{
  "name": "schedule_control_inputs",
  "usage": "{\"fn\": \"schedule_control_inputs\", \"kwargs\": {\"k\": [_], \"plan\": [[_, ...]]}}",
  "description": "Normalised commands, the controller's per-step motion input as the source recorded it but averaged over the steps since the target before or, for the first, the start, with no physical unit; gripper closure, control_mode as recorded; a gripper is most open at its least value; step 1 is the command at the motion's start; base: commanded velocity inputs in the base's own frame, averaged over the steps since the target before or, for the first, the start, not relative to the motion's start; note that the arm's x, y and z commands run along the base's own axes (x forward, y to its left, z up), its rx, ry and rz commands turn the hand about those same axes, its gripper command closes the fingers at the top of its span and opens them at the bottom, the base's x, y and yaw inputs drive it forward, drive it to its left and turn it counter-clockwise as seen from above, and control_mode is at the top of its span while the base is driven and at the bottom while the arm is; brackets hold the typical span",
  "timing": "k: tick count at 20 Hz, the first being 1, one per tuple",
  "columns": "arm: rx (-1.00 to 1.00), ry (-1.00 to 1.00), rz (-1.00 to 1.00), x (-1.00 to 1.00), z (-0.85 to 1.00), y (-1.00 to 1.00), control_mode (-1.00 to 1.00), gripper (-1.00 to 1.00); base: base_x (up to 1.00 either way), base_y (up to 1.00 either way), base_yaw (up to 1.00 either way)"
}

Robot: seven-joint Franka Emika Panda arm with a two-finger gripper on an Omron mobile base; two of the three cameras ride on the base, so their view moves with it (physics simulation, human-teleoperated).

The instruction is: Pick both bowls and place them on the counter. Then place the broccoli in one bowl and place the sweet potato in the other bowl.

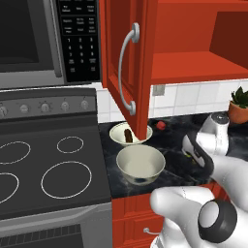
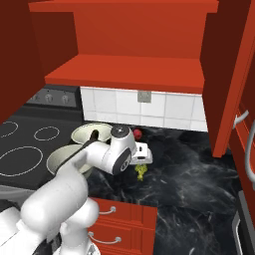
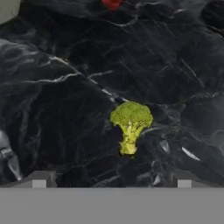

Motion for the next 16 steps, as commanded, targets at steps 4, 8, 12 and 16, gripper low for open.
{"fn": "schedule_control_inputs", "kwargs": {"k": [4, 8, 12, 16], "plan": [[0.0, 0.1, 0.0, 0.2, -0.32, -0.17, -1.0, -1.0, 0.0, 0.0, 0.0], [0.0, 0.08, 0.0, 0.11, -0.24, -0.2, -1.0, -1.0, 0.0, 0.0, 0.0], [0.04, 0.13, 0.0, 0.23, -0.28, -0.15, -1.0, -1.0, 0.0, 0.0, 0.0], [0.09, 0.04, 0.0, 0.26, -0.25, -0.03, -1.0, -1.0, 0.0, 0.0, 0.0]]}}
